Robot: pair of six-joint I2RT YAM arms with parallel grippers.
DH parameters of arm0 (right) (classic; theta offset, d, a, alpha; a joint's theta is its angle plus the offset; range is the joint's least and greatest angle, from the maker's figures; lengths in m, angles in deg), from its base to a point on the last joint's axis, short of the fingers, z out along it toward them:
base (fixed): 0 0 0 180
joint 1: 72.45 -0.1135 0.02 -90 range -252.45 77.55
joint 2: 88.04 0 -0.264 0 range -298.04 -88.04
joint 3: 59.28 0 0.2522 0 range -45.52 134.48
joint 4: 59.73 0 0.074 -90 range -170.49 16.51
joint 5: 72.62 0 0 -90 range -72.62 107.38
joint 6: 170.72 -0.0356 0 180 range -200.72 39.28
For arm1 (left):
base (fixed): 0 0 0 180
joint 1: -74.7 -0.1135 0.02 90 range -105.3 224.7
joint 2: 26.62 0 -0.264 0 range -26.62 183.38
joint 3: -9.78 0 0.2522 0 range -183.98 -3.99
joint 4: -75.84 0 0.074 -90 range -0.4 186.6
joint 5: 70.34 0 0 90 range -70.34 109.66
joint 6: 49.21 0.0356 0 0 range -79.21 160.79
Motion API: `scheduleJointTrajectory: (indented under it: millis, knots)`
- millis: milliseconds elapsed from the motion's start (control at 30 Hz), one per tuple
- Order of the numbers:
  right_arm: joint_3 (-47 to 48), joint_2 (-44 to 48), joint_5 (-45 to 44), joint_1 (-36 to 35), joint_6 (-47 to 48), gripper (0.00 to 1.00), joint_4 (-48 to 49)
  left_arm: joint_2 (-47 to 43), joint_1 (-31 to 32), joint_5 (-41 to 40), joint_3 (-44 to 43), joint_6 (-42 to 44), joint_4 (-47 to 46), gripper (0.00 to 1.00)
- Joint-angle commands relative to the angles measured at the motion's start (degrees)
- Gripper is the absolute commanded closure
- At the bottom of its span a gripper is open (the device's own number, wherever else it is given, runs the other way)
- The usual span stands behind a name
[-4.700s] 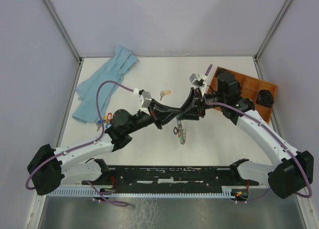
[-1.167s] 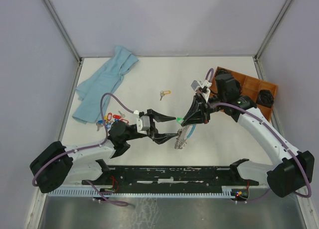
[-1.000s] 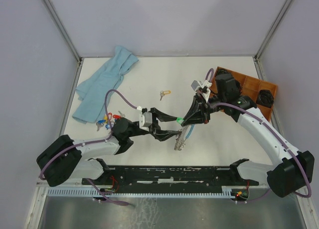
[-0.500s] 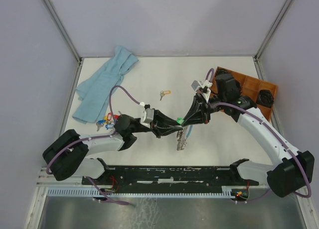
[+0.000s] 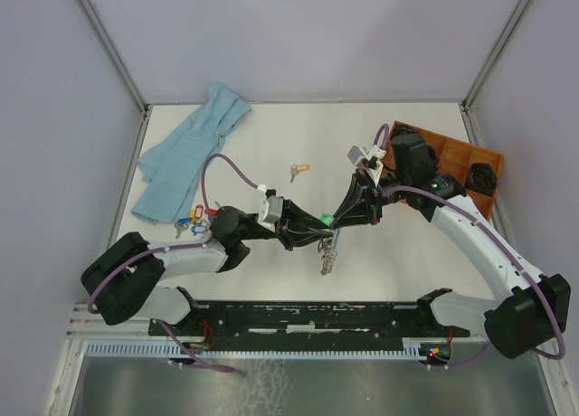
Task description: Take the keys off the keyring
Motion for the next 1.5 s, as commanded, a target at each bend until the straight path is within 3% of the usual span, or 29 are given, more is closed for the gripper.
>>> scheduleJointTrajectory:
  millis: [0,767,1067,1467]
  knots:
    - [3.03,0.91,3.80,0.19,1.14,0.99,1.16,0.56,-0.13,1.28,-2.39,-2.70,-2.19,0.72]
    - [3.09,1.16,3.91,0.12,1.12,0.99,1.09,1.29,-0.12,1.72,-2.82,-3.24,-0.43,0.79]
    - [3.08,1.29,3.98,0.18,1.11,0.99,1.11,0.88,-0.11,1.22,-2.81,-3.65,0.02,0.97]
    - [3.91,1.64,2.31,0.79,4.25,0.99,-2.31,-3.46,0.02,-6.08,1.07,-7.78,-0.68,0.97]
